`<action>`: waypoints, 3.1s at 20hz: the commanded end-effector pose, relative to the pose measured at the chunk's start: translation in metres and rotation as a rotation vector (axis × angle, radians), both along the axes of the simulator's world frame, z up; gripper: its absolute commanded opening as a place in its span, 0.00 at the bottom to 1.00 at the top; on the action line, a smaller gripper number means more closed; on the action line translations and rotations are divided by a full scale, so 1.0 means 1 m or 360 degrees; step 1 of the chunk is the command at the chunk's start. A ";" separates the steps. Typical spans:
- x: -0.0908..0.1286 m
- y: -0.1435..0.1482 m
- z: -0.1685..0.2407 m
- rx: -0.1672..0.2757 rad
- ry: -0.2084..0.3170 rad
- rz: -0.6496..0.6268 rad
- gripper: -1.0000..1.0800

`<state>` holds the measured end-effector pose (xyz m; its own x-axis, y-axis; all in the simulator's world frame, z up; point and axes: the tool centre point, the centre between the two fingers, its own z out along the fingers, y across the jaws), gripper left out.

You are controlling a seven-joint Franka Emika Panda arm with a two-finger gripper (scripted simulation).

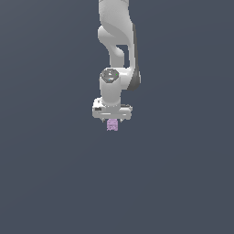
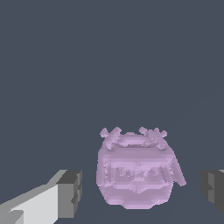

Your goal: Pick up the object and move it to a goal position.

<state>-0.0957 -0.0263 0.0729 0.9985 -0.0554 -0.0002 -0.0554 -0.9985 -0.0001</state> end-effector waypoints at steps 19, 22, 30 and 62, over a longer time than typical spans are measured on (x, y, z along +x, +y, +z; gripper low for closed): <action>-0.001 0.000 -0.041 0.0000 0.0000 0.0000 0.00; -0.001 0.000 -0.041 0.0000 0.0000 0.0000 0.00; -0.001 0.003 -0.028 0.0000 -0.0002 0.0000 0.00; 0.000 0.070 0.224 -0.0002 -0.0001 0.0000 0.00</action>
<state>-0.0962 0.0415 0.2880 0.9985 -0.0552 0.0017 -0.0552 -0.9985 0.0008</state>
